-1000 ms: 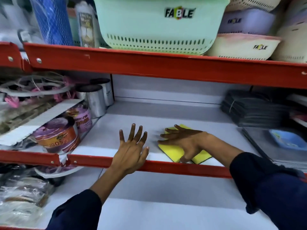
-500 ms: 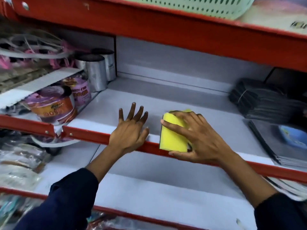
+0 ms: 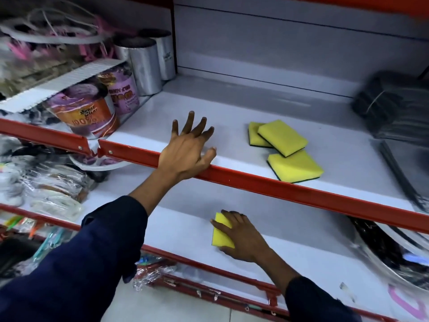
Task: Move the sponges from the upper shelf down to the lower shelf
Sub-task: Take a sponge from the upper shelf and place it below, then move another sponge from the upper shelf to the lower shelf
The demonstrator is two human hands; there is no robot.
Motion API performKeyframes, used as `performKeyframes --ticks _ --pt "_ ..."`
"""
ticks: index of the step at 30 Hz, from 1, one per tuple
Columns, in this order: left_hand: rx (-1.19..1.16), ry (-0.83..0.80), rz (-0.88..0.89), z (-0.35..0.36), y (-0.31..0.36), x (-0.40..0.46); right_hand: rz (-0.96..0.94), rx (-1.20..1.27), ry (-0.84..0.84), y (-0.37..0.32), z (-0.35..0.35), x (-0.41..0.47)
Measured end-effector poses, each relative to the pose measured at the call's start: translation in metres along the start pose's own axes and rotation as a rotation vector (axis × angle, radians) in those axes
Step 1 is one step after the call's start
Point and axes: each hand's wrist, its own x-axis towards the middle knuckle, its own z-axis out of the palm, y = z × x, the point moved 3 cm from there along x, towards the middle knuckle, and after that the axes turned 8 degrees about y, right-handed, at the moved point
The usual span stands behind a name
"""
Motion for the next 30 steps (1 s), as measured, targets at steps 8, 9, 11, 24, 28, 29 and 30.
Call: performKeyframes --ticks 8,9,11,24,28,29,30 --pt "0.001 -0.008 -0.036 0.000 -0.001 0.001 0.118 0.093 -0.174 -0.001 0.063 0.001" --pt "-0.002 -0.010 -0.036 0.000 -0.001 0.001 0.099 0.091 -0.139 -0.003 0.057 0.001" --pt "-0.011 -0.010 -0.035 -0.001 0.000 0.001 0.040 0.097 -0.010 -0.006 0.032 0.001" --pt "0.075 0.015 0.020 -0.002 0.002 -0.005 -0.099 -0.171 1.114 -0.027 -0.174 -0.016" --pt "0.075 0.085 0.027 -0.005 0.019 -0.010 0.222 -0.190 1.021 -0.001 -0.218 -0.006" --pt "0.083 0.104 0.049 -0.005 0.027 -0.012 0.297 -0.186 0.977 0.009 -0.225 -0.003" --pt "0.093 0.118 0.070 -0.004 0.036 -0.014 0.368 -0.180 0.922 0.019 -0.232 0.001"
